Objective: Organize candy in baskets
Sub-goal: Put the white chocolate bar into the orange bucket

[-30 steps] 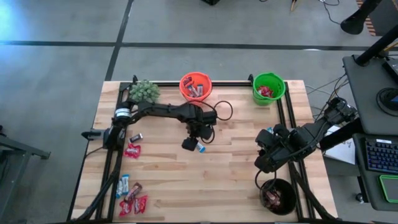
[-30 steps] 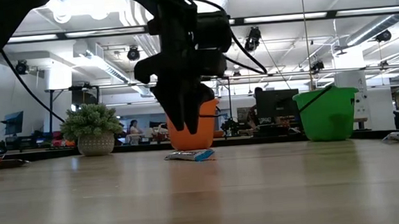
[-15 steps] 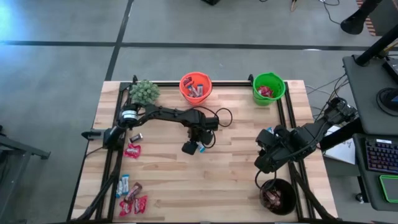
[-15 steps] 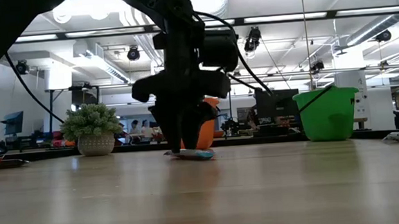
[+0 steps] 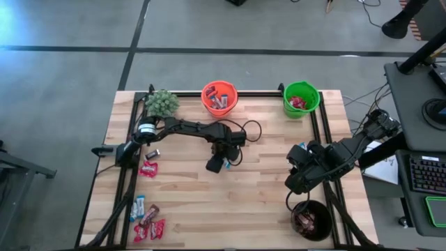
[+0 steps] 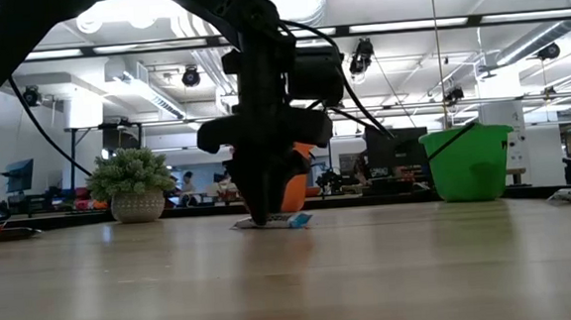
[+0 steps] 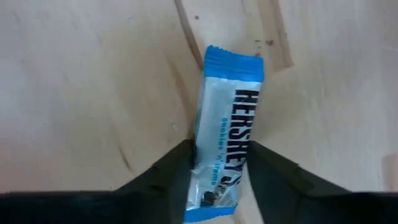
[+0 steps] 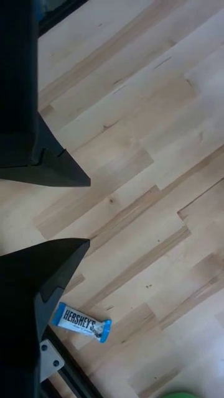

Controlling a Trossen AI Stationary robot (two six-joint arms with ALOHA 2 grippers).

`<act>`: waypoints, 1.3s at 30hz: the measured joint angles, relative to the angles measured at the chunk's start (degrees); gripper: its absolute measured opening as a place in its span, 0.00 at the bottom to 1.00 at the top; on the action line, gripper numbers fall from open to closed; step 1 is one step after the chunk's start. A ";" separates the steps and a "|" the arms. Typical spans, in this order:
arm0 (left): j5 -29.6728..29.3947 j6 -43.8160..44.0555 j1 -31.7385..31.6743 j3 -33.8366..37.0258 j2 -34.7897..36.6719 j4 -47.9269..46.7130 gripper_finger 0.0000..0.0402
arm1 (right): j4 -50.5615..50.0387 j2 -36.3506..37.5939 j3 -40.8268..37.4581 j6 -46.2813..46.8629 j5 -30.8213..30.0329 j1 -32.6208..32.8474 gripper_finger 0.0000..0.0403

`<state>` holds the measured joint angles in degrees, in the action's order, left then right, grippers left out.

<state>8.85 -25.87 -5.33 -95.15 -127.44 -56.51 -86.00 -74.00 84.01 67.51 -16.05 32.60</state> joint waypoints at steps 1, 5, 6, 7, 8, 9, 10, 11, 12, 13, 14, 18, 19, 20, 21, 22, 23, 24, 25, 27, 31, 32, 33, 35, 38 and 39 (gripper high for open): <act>-0.14 0.27 -0.06 0.00 -0.02 0.02 0.29 | -0.01 0.00 0.00 0.00 -0.01 0.00 0.32; 0.07 0.84 -0.21 0.00 -0.04 -0.27 0.10 | 0.02 0.00 0.00 0.00 -0.01 0.00 0.33; 0.10 0.91 -0.21 0.00 -0.04 -0.36 0.06 | 0.02 0.00 0.00 0.02 -0.01 0.00 0.33; 0.15 0.95 -0.21 0.00 -0.04 -0.52 0.04 | 0.08 0.00 0.00 0.02 -0.01 0.00 0.33; 0.31 1.07 -0.21 0.03 -0.04 -0.78 0.03 | 0.14 0.00 0.00 0.02 -0.01 0.00 0.33; 0.48 1.12 -0.20 0.05 -0.01 -1.12 0.03 | 0.20 0.00 0.00 0.02 -0.01 0.00 0.33; 0.52 1.12 -0.19 0.07 0.06 -1.44 0.04 | 0.25 0.00 0.00 0.02 -0.01 0.00 0.33; 0.54 1.12 -0.19 0.04 0.09 -1.84 0.04 | 0.47 0.00 0.00 0.00 -0.01 0.00 0.32; 0.56 1.10 -0.18 -0.30 0.08 -2.87 0.04 | 0.92 0.00 0.00 -0.01 -0.01 0.00 0.32; 0.54 1.12 -0.17 -1.00 0.00 -4.43 0.03 | 1.38 0.00 0.00 -0.19 -0.01 0.00 0.31; 0.45 1.12 -0.11 -1.79 -0.07 -6.07 0.03 | 1.63 0.00 0.00 -0.64 -0.01 0.00 0.31; -0.60 0.71 -0.08 -6.90 -0.61 -11.37 0.02 | 4.03 0.00 0.00 -2.58 -0.43 0.00 0.29; -1.08 0.49 -0.08 -8.49 -0.49 -12.57 0.02 | 4.93 0.00 0.00 -3.10 -0.85 0.00 0.30; -1.89 0.32 -0.08 -10.05 -0.26 -14.08 0.01 | 5.70 0.00 0.00 -3.63 -1.45 0.00 0.30; -2.33 0.03 -0.08 -11.58 -0.23 -15.02 0.01 | 6.39 0.00 0.00 -4.01 -2.10 0.00 0.30; -2.38 -0.20 -0.08 -13.29 -0.24 -15.52 0.01 | 6.74 0.00 0.00 -4.32 -2.44 0.00 0.31; -2.46 -0.39 -0.08 -14.81 -0.26 -16.09 0.01 | 6.89 0.00 0.00 -4.55 -2.66 0.00 0.32; -2.48 -0.43 -0.10 -16.29 -0.26 -16.96 0.01 | 6.91 0.00 0.00 -4.52 -3.21 0.00 0.33; -2.48 -0.49 -0.16 -17.98 -0.26 -17.99 0.01 | 6.91 0.00 0.00 -4.44 -3.67 0.00 0.34; -2.52 -0.58 -0.34 -21.73 -0.26 -20.67 0.01 | 6.98 0.09 0.00 -4.06 -4.34 0.00 0.36; -4.10 -0.66 -0.94 -28.74 -0.26 -26.95 0.01 | 7.08 0.50 0.00 -3.04 -6.54 0.00 0.41; -4.99 -0.67 -1.15 -30.69 -0.26 -28.69 0.01 | 7.06 0.52 0.00 -3.04 -6.89 -0.01 0.43; -5.60 -0.67 -1.39 -32.56 -0.26 -30.54 0.01 | 7.06 0.52 0.00 -3.02 -7.41 0.00 0.44; -6.00 -0.65 -1.89 -36.00 -0.13 -32.66 0.01 | 7.07 0.50 0.00 -3.06 -8.96 0.00 0.47; -6.02 -0.25 -2.54 -39.83 0.09 -33.23 0.01 | 7.07 0.52 0.00 -3.18 -12.63 -0.28 0.50; -6.02 -0.09 -2.70 -39.53 1.05 -32.75 0.01 | 7.07 0.52 0.00 -3.23 -13.88 -0.57 0.50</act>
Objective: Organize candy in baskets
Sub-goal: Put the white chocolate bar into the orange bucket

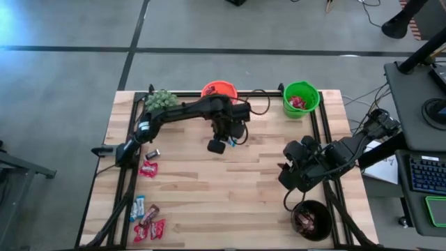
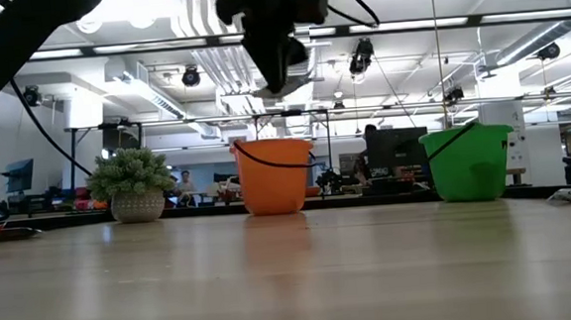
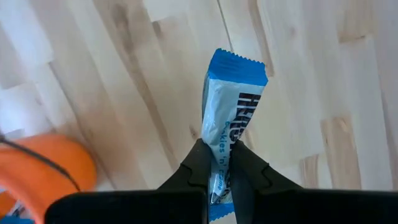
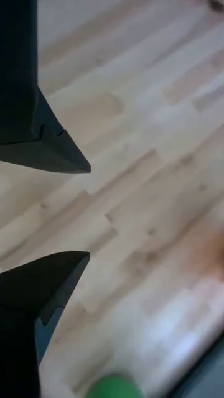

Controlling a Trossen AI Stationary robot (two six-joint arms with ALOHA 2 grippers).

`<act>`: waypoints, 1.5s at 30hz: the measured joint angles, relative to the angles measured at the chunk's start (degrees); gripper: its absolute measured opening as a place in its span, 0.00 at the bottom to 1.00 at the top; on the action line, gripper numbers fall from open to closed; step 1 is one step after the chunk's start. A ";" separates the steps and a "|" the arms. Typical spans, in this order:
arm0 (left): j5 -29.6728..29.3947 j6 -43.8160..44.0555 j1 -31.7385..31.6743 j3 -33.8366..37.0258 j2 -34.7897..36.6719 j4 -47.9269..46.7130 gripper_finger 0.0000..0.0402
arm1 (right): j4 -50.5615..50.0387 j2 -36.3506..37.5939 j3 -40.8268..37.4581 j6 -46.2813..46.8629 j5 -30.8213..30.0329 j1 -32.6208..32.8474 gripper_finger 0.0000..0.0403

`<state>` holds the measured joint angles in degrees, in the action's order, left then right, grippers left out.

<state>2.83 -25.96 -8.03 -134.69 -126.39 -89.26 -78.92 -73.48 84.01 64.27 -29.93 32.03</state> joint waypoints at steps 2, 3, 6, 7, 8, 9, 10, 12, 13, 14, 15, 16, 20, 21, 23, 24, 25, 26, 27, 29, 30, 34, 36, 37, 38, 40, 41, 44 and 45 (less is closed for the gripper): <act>0.00 -0.06 -0.43 0.93 1.60 -0.14 0.01 | 0.04 0.12 0.00 -0.05 -2.10 -0.81 0.52; -0.17 0.20 -0.66 0.91 2.05 -0.47 0.01 | 0.13 0.20 0.00 -0.28 -3.03 -1.24 0.52; -2.22 0.92 -1.27 0.75 2.58 -0.78 0.01 | 0.70 0.31 0.00 -0.38 -6.43 -2.84 0.52; -2.29 0.56 -1.48 0.56 2.58 -0.77 0.01 | 1.00 0.31 0.00 -0.42 -7.59 -3.41 0.52; -2.38 0.27 -1.69 0.46 2.58 -0.74 0.01 | 1.61 0.31 0.00 -0.68 -8.62 -4.06 0.52; -2.44 -0.06 -1.90 0.38 2.59 -0.80 0.01 | 2.14 0.31 0.00 -1.16 -9.39 -4.80 0.52; -2.38 -0.25 -2.19 0.26 2.69 -0.78 0.01 | 2.36 0.31 0.00 -2.00 -9.85 -5.56 0.52; -2.42 -0.66 -2.84 0.19 2.78 -0.80 0.01 | 3.69 0.31 0.00 -3.30 -10.74 -7.22 0.52; -2.40 -1.10 -3.27 0.19 2.78 -0.77 0.01 | 4.34 0.31 0.00 -4.05 -10.99 -8.10 0.52; -2.41 -1.60 -3.72 0.20 2.78 -0.76 0.01 | 5.03 0.31 0.00 -5.22 -11.07 -9.06 0.52; -2.43 -2.09 -4.22 0.21 2.78 -0.78 0.01 | 5.95 0.31 0.00 -6.13 -11.15 -9.96 0.52; -2.46 -2.52 -4.71 0.21 2.78 -0.76 0.01 | 6.95 0.31 0.00 -7.25 -11.24 -10.89 0.52; -2.48 -2.88 -6.76 0.21 2.78 -0.68 0.01 | 10.42 0.31 0.00 -11.75 -10.62 -15.02 0.52; -2.47 -2.91 -7.25 0.21 2.78 -0.51 0.01 | 11.16 0.31 0.00 -12.68 -10.30 -16.21 0.52; -2.47 -3.08 -8.06 0.21 2.78 0.12 0.01 | 12.67 0.31 0.00 -13.84 -9.38 -18.62 0.52; -2.47 -3.25 -8.41 0.21 2.78 0.71 0.01 | 13.34 0.31 0.00 -14.42 -8.60 -19.90 0.52; -2.49 -3.40 -8.66 0.21 2.78 1.32 0.01 | 14.13 0.31 0.00 -15.16 -7.91 -21.03 0.52; -2.49 -3.44 -8.80 0.21 2.78 1.80 0.01 | 14.83 0.31 0.00 -16.04 -7.33 -22.10 0.52; -2.48 -3.45 -8.94 0.21 2.78 2.15 0.01 | 15.29 0.31 0.00 -17.22 -7.04 -23.01 0.52; -2.47 -3.34 -9.36 0.21 2.92 2.18 0.01 | 15.39 0.45 0.00 -19.46 -5.62 -24.72 0.52; -2.47 -3.15 -9.56 0.23 3.07 2.24 0.01 | 15.38 0.81 0.00 -20.78 -4.32 -25.56 0.52; -4.42 -2.34 -10.64 -0.18 3.90 1.73 0.01 | 15.51 3.33 0.00 -25.05 0.30 -28.22 0.52; -5.43 -2.25 -11.10 -0.20 4.82 2.17 0.01 | 16.21 5.12 0.00 -26.55 0.48 -29.35 0.51; -5.43 -2.19 -11.34 -0.20 5.23 2.45 0.01 | 16.88 6.01 0.00 -27.64 0.78 -30.00 0.50; -5.42 -2.10 -11.58 -0.21 5.66 2.68 0.01 | 17.74 6.90 0.00 -28.74 1.45 -30.76 0.50; -5.42 -2.06 -12.20 -0.28 6.33 3.34 0.01 | 19.81 8.48 0.00 -30.94 1.95 -32.04 0.49; -5.39 -2.07 -12.54 -0.27 6.51 4.19 0.01 | 20.65 9.13 0.00 -32.05 1.96 -32.45 0.48; -5.35 -2.08 -14.27 -0.27 6.65 5.76 0.01 | 21.91 10.43 0.00 -35.71 3.75 -33.46 0.47; -5.35 -2.24 -14.95 -0.23 6.65 6.69 0.01 | 22.09 10.69 0.00 -36.17 4.34 -33.59 0.47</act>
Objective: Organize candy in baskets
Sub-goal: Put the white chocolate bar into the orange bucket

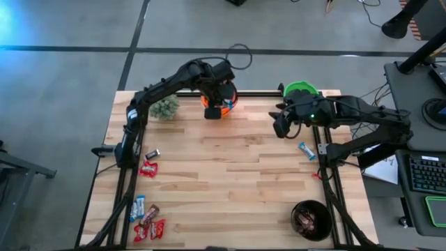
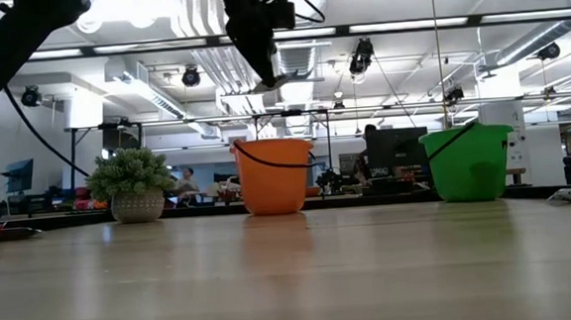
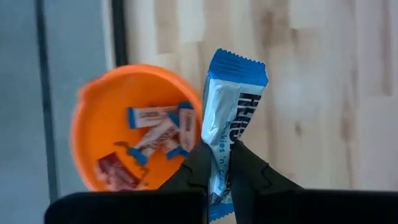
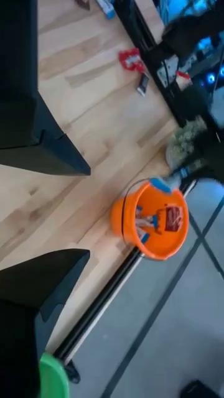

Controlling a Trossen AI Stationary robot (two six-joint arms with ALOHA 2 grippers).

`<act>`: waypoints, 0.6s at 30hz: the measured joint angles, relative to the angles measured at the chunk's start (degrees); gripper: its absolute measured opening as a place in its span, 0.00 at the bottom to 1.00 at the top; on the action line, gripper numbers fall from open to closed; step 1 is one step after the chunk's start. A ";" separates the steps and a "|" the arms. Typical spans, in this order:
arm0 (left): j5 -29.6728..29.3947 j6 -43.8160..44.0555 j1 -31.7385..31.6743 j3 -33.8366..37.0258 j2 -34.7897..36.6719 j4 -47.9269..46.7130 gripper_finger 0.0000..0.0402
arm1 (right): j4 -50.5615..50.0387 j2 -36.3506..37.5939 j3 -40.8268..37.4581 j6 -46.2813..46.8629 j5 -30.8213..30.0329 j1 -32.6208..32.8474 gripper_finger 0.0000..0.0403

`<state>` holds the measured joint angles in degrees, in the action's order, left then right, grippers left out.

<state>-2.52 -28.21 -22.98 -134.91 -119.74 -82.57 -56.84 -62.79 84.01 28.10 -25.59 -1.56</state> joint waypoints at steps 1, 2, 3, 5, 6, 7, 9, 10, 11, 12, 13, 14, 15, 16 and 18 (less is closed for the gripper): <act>0.00 -0.24 -0.77 0.00 0.00 0.58 0.01 | 0.13 0.13 0.00 -0.30 0.55 -0.09 0.47; -0.01 -0.50 -1.52 0.00 -0.08 0.74 0.01 | 0.18 0.17 0.00 -0.46 0.62 -0.09 0.47; -0.01 -0.68 -2.28 0.00 -0.32 1.27 0.01 | 0.15 0.18 0.00 -0.69 0.63 -0.10 0.47; 0.02 -0.70 -4.07 -0.07 -0.82 2.72 0.01 | 0.13 0.19 0.00 -1.53 0.75 -0.09 0.47; 0.02 -0.70 -4.93 -0.01 -1.14 3.04 0.01 | 0.14 0.03 0.00 -1.80 0.75 -0.10 0.47; 0.02 -0.68 -5.83 0.04 -1.45 3.50 0.01 | 0.15 -0.06 0.00 -1.83 0.75 -0.10 0.47; 0.11 -0.57 -7.34 0.04 -1.90 4.31 0.01 | 0.13 -0.28 0.00 -1.91 0.77 -0.09 0.47; 0.30 -0.50 -8.02 0.04 -2.10 4.44 0.01 | 0.13 -0.46 0.00 -1.91 0.81 -0.09 0.47; 0.76 -0.78 -8.67 0.04 -2.28 4.46 0.01 | 0.11 -0.47 0.00 -2.10 1.55 -0.11 0.47; 1.58 -1.16 -9.19 0.04 -2.49 4.45 0.01 | 0.09 -0.47 0.00 -2.57 2.38 -0.11 0.47; 2.05 -1.48 -9.62 0.04 -2.70 4.52 0.02 | 0.09 -0.46 0.00 -3.14 3.14 -0.11 0.47; 2.11 -1.76 -9.99 0.04 -2.84 4.59 0.03 | 0.10 -0.44 0.00 -3.49 3.54 -0.11 0.47; 2.22 -1.95 -10.30 0.04 -2.92 4.60 0.03 | 0.10 -0.39 0.00 -3.64 3.57 -0.10 0.47; 2.23 -2.06 -10.56 0.04 -2.95 4.61 0.05 | 0.10 -0.37 0.00 -3.69 3.59 -0.09 0.47; 2.29 -2.13 -10.96 0.04 -2.95 4.76 0.07 | 0.10 -0.30 0.00 -3.71 3.58 -0.11 0.47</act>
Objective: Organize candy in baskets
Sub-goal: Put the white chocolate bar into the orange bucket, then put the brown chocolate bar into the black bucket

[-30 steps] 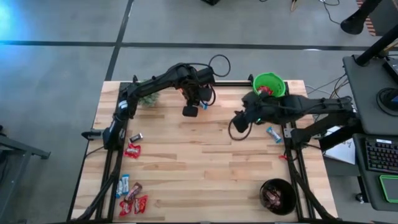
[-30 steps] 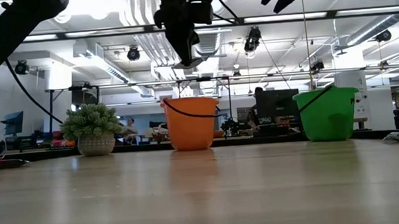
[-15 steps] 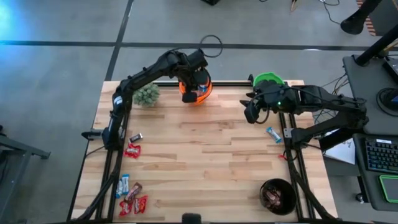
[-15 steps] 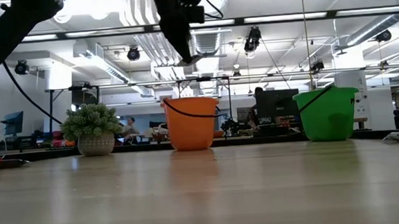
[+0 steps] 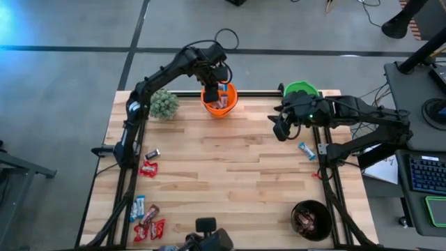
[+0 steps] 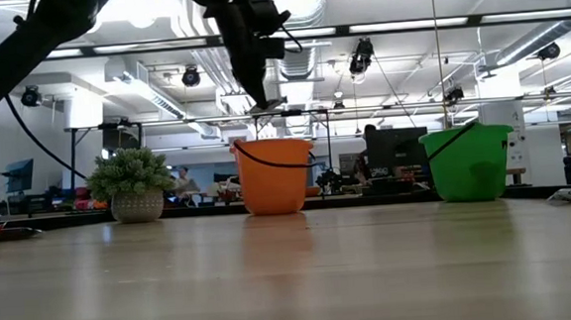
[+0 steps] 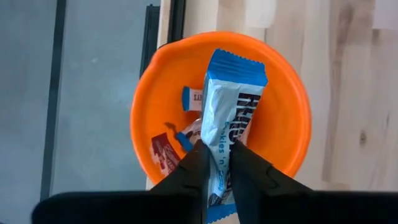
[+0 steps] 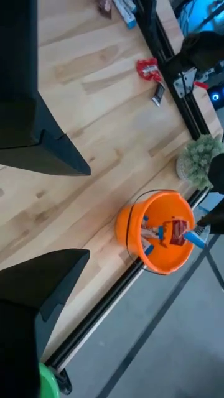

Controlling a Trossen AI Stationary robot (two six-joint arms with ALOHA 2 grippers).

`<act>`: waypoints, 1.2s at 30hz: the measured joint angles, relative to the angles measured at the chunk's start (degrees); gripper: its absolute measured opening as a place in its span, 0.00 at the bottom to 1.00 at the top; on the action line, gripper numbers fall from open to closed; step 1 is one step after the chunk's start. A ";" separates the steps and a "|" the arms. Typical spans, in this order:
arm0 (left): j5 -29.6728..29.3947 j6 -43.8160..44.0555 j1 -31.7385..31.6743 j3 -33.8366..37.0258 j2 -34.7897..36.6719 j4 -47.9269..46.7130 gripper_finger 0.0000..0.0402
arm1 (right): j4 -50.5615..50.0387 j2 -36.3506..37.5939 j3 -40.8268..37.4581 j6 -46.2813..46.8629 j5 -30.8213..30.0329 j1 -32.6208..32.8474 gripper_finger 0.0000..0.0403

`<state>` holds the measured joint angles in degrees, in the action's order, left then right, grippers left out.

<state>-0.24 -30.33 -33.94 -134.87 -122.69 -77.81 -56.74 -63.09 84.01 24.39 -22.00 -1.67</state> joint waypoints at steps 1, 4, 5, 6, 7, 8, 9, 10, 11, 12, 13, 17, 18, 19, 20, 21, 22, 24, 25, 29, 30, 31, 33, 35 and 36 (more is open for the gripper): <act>0.01 -0.01 -0.11 0.00 0.00 0.03 0.08 | 0.01 0.02 0.00 -0.14 -0.02 0.00 0.47; -0.06 -0.04 -0.30 0.00 0.00 0.01 0.13 | 0.01 0.04 0.00 -1.42 -0.02 0.00 0.47; -0.06 0.00 -0.30 0.00 0.00 0.01 0.14 | 0.00 0.04 0.00 -1.47 -0.02 0.00 0.47; -0.06 0.07 -0.33 0.00 0.00 0.01 0.16 | -0.01 0.04 0.00 -1.48 -0.02 0.00 0.47; -0.06 0.30 -0.35 0.00 0.00 0.01 0.17 | 0.01 0.00 0.00 -1.48 -0.02 0.00 0.47; -0.06 0.56 -0.35 0.00 0.00 0.01 0.19 | 0.00 -0.04 0.00 -1.48 -0.02 0.00 0.47; -0.06 0.82 -0.35 0.00 0.00 0.01 0.21 | 0.01 -0.04 0.00 -1.48 -0.02 0.00 0.47; -0.06 0.99 -0.37 0.00 0.00 0.01 0.23 | -0.01 -0.04 0.00 -1.48 -0.02 0.00 0.47; -0.08 1.14 -0.37 0.00 0.00 0.01 0.26 | 0.01 -0.04 0.00 -1.49 -0.02 0.00 0.47; -0.08 1.34 -0.37 0.00 0.00 0.01 0.28 | 0.01 -0.04 0.00 -1.55 -0.04 0.00 0.47; -0.10 1.38 -0.37 0.00 0.00 0.00 0.30 | 0.01 -0.04 0.00 -1.64 -0.04 0.00 0.47; -0.47 2.13 -0.35 0.00 0.00 -0.58 0.38 | 0.01 -0.04 0.00 -1.91 -0.04 -0.15 0.47; -0.59 2.66 -0.30 0.00 0.00 -1.37 0.40 | 0.01 -0.04 0.00 -1.98 -0.06 -0.15 0.47; -0.63 3.04 -0.30 0.00 0.00 -2.90 0.41 | 0.03 -0.04 0.00 -2.11 -0.06 -0.15 0.47; -0.65 3.65 -0.30 0.00 0.00 -4.73 0.42 | 0.04 -0.04 0.00 -2.20 -0.06 -0.15 0.47; -0.65 4.37 -0.25 0.00 0.00 -6.24 0.42 | 0.04 -0.04 0.00 -2.49 -0.06 -0.15 0.47; -0.65 4.98 -0.24 -0.02 0.00 -7.71 0.43 | 0.04 -0.04 0.00 -2.70 -0.07 -0.15 0.47; -0.65 6.01 -0.25 -0.02 0.00 -11.23 0.43 | 0.06 -0.14 0.00 -3.57 -0.40 -0.15 0.47; -0.65 6.34 -0.24 -0.02 0.00 -12.28 0.43 | 0.11 -0.31 0.00 -4.33 -0.48 -0.15 0.47; 2.79 9.32 -0.09 0.39 0.10 -12.15 0.43 | 0.25 -1.33 0.00 -6.26 -0.50 -0.15 0.47; 4.73 9.98 0.06 0.39 0.13 -12.11 0.43 | 0.25 -1.64 0.00 -6.77 -0.50 -0.15 0.47; 6.41 10.42 0.31 0.39 0.17 -12.16 0.43 | 0.23 -1.95 0.00 -7.40 -0.50 -0.15 0.47; 7.70 10.96 0.98 0.39 0.27 -12.15 0.43 | 0.20 -2.54 0.00 -8.39 -0.50 -0.15 0.47; 7.79 11.45 1.49 0.39 0.33 -12.16 0.43 | 0.06 -3.06 0.00 -9.29 -0.49 -0.26 0.47; 7.81 11.79 1.69 0.39 0.33 -12.16 0.43 | 0.06 -3.30 0.00 -9.79 -0.49 -0.46 0.47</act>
<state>7.57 -18.55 -32.25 -134.47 -122.37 -89.97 -56.69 -66.39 84.01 14.60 -22.49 -2.13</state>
